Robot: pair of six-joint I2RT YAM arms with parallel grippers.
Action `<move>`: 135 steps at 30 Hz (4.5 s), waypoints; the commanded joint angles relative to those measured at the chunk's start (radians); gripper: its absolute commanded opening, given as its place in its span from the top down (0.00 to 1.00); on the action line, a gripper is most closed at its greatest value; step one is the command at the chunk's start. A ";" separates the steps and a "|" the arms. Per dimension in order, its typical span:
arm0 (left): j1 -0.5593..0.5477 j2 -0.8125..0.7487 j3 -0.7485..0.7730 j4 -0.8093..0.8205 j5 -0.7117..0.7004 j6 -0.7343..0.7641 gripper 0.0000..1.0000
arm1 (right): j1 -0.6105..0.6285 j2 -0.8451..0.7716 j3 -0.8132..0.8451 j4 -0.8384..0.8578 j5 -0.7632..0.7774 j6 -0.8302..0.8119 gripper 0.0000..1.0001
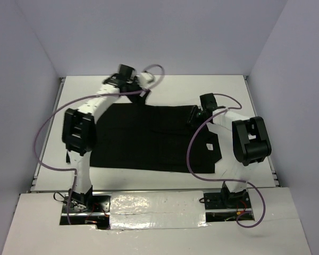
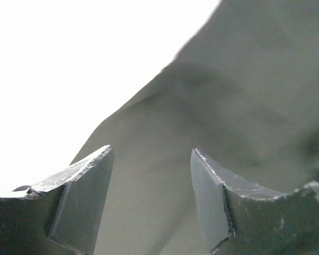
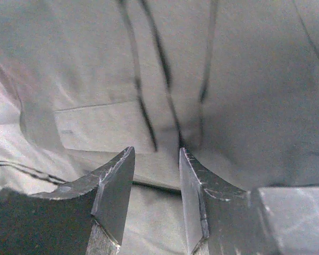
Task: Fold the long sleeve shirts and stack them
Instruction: Fold the shirt
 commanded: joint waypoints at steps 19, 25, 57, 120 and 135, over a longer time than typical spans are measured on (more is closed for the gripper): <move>0.672 0.068 0.051 -0.065 0.005 -0.268 0.15 | 0.036 0.355 0.640 -0.207 0.130 -0.224 0.42; 0.672 0.152 0.053 -0.024 -0.054 -0.268 0.14 | 0.034 0.409 0.700 -0.207 0.098 -0.245 0.41; 0.636 0.198 0.057 -0.020 0.183 -0.228 1.00 | 0.025 0.367 0.663 -0.181 0.052 -0.281 1.00; 0.791 -0.671 -0.740 -0.696 0.179 1.331 0.41 | -0.058 -1.020 0.183 -0.773 -0.257 -0.347 1.00; 0.661 -0.737 -0.789 -0.610 0.185 1.078 0.25 | -0.058 -1.042 0.034 -0.666 -0.275 -0.314 1.00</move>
